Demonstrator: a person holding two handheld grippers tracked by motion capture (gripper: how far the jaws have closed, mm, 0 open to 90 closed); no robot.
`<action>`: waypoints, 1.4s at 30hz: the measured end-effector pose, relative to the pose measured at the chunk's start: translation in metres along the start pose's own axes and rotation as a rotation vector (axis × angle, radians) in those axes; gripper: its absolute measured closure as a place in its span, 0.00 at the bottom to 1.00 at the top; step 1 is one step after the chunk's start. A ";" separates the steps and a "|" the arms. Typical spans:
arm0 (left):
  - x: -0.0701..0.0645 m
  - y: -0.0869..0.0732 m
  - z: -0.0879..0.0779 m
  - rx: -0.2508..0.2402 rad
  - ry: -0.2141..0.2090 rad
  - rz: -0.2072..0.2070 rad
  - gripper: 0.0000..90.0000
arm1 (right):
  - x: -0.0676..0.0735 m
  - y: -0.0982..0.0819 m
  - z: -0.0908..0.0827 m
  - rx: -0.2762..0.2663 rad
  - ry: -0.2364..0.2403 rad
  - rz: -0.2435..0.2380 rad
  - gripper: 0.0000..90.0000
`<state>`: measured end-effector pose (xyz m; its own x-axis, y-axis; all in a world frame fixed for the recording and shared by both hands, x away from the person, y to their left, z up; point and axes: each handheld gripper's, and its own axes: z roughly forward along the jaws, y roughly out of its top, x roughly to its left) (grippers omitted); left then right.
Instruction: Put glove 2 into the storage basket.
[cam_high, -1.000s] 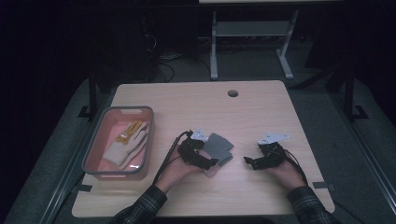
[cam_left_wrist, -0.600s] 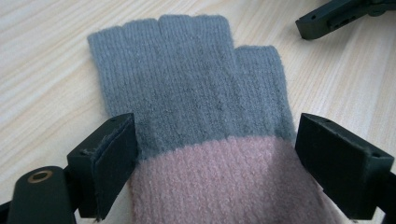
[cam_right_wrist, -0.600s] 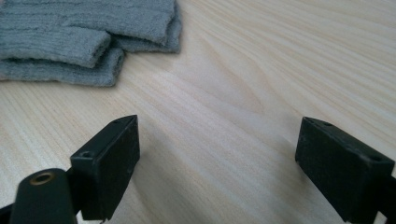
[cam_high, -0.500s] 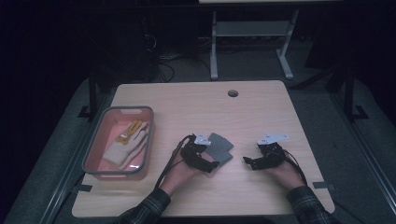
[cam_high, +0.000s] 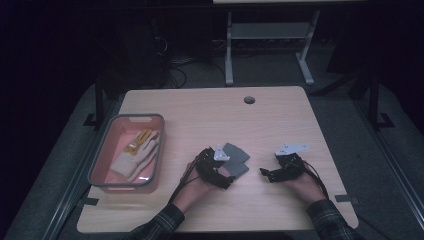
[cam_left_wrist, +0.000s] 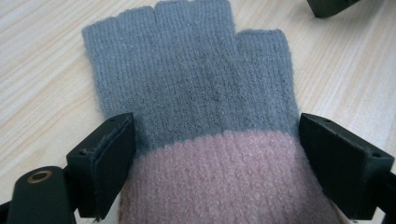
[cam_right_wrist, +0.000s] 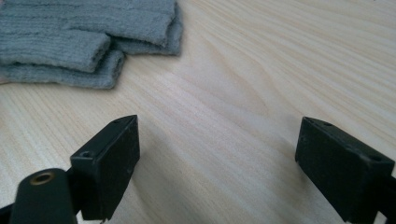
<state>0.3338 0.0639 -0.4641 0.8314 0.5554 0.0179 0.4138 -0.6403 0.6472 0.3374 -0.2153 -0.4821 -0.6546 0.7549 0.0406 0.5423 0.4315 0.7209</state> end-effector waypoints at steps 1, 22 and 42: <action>0.000 0.000 0.000 0.001 -0.004 0.002 0.14 | 0.000 0.000 0.000 -0.001 0.000 -0.001 0.15; 0.005 0.000 -0.011 -0.034 -0.112 0.046 0.67 | 0.000 0.000 0.000 0.000 -0.001 0.001 0.15; 0.023 0.002 -0.036 -0.096 -0.162 0.011 0.73 | 0.000 0.000 0.000 -0.001 -0.001 0.000 0.15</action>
<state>0.3411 0.0944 -0.4349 0.8875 0.4514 -0.0924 0.3736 -0.5878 0.7175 0.3374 -0.2153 -0.4821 -0.6544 0.7551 0.0399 0.5414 0.4310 0.7219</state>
